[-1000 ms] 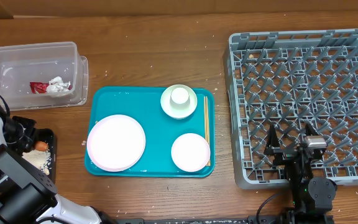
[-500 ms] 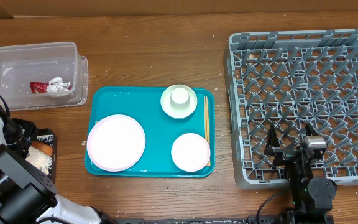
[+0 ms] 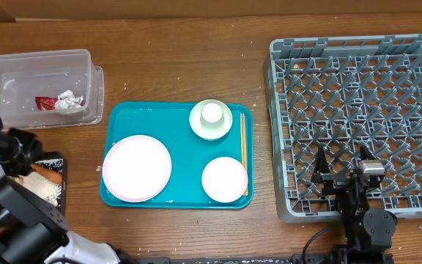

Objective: Sort waste into correct bins and load items into the dishwasher
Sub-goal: 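Carry the carrot left and drop it onto the black tray, then move the right gripper from the rack over the small white bowl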

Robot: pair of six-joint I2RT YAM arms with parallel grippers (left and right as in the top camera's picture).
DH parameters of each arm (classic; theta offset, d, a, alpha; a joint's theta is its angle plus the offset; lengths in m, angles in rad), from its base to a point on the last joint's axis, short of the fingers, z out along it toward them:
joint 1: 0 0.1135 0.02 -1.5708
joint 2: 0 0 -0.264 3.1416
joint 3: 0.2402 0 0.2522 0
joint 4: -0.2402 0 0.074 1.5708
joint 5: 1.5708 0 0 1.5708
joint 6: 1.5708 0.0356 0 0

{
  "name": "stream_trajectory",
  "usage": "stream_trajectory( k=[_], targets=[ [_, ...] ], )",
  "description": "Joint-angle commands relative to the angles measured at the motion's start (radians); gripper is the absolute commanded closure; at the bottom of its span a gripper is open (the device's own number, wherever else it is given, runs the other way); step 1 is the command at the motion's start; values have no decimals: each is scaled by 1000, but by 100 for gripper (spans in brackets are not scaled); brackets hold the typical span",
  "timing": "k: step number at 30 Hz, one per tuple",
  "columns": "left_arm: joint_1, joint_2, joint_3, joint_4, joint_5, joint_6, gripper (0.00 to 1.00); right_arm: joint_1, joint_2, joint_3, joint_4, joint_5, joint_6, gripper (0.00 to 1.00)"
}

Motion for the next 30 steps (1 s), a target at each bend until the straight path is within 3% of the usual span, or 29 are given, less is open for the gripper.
stream_trajectory(
  k=[1, 3, 6, 30],
  targets=[
    [-50, -164, 82, -25, 39, 26, 53, -5, -10, -10, 8, 5, -4, 0],
    [-67, -216, 82, -17, 38, 25, 46, -5, -10, -10, 8, 5, -4, 0],
    [-80, -263, 82, 16, -2, 25, 0, -5, -10, -10, 8, 5, -4, 0],
    [-83, -267, 81, 49, -15, 25, 0, -5, -10, -10, 27, 34, -3, 0]
  ],
)
